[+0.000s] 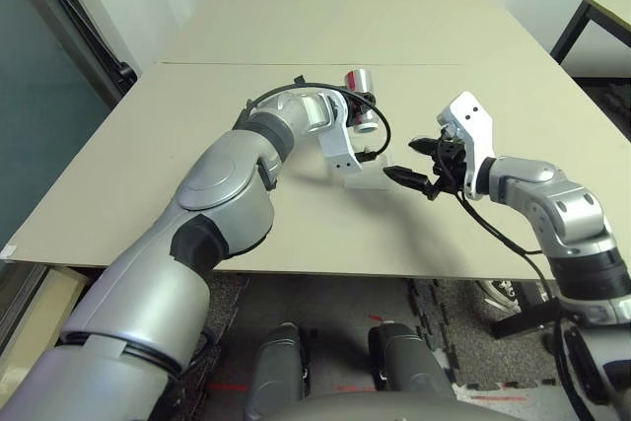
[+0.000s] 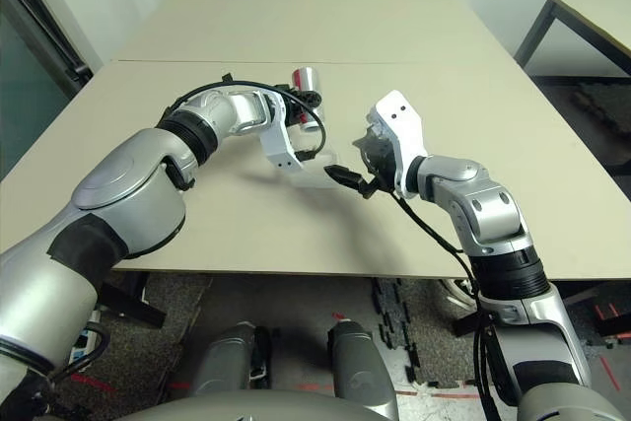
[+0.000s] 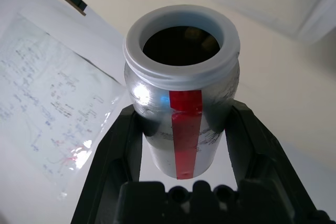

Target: Pour the medicine from the bottle into the box.

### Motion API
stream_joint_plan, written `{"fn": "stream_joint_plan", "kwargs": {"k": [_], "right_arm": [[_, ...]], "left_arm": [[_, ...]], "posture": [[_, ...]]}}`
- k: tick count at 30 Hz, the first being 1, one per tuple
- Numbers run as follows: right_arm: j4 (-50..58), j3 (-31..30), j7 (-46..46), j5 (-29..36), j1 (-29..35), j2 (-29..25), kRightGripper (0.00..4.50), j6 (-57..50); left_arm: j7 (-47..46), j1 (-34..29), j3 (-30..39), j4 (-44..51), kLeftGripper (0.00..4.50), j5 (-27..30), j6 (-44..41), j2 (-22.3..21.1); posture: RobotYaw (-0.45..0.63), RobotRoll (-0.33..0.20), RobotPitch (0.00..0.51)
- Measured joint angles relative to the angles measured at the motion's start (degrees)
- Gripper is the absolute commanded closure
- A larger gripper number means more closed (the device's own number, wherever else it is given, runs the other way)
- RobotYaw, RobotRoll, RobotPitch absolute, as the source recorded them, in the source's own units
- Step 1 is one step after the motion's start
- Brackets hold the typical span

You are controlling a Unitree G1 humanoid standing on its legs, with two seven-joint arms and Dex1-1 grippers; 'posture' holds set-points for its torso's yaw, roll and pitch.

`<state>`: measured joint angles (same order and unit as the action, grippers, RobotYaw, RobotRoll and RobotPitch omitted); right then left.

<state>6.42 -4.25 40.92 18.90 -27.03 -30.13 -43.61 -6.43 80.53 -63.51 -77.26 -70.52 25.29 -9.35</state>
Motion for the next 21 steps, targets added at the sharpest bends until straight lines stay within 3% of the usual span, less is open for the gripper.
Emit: {"fn": "stream_joint_plan", "kwargs": {"k": [2, 4, 7, 10, 15, 18, 21], "right_arm": [[0.0, 0.0, 0.0, 0.0, 0.01, 0.0, 0.0, 0.02], [0.0, 0.0, 0.01, 0.0, 0.01, -0.03, 0.0, 0.02], [0.01, 0.0, 0.02, 0.0, 0.01, -0.17, 0.0, 0.02], [0.02, 0.0, 0.15, 0.01, 0.01, -0.3, 0.0, 0.02], [-0.01, 0.0, 0.54, 0.01, 0.01, -0.89, 0.0, -0.01], [-0.27, -0.01, 1.09, 0.01, -0.01, -0.9, 0.0, -0.01], [-1.07, -0.04, 1.25, 0.0, -0.16, -0.8, 0.0, -0.01]], "left_arm": [[0.67, -0.17, 1.28, -0.09, 2.02, 1.22, 0.08, -0.07], [4.4, -0.76, 7.23, -0.2, 2.02, 6.8, 0.64, -0.2], [13.94, -1.69, 22.65, -0.29, 2.02, 21.56, -0.52, 0.66], [20.27, -1.69, 33.64, -0.03, 2.02, 32.26, -3.8, 1.32], [24.93, -3.21, 56.35, 0.28, 2.02, 53.07, -16.73, 1.11], [23.67, -6.48, 65.09, 0.58, 2.02, 61.12, -21.44, -0.05], [22.31, -9.58, 69.25, 0.85, 2.02, 64.68, -23.36, -0.52]], "posture": [[-0.2, 0.0, 0.024], [-0.19, 0.0, 0.023], [-0.18, 0.0, 0.024], [-0.16, 0.0, 0.026], [-0.13, 0.0, 0.031], [-0.11, 0.0, 0.032], [-0.09, 0.0, 0.042]]}}
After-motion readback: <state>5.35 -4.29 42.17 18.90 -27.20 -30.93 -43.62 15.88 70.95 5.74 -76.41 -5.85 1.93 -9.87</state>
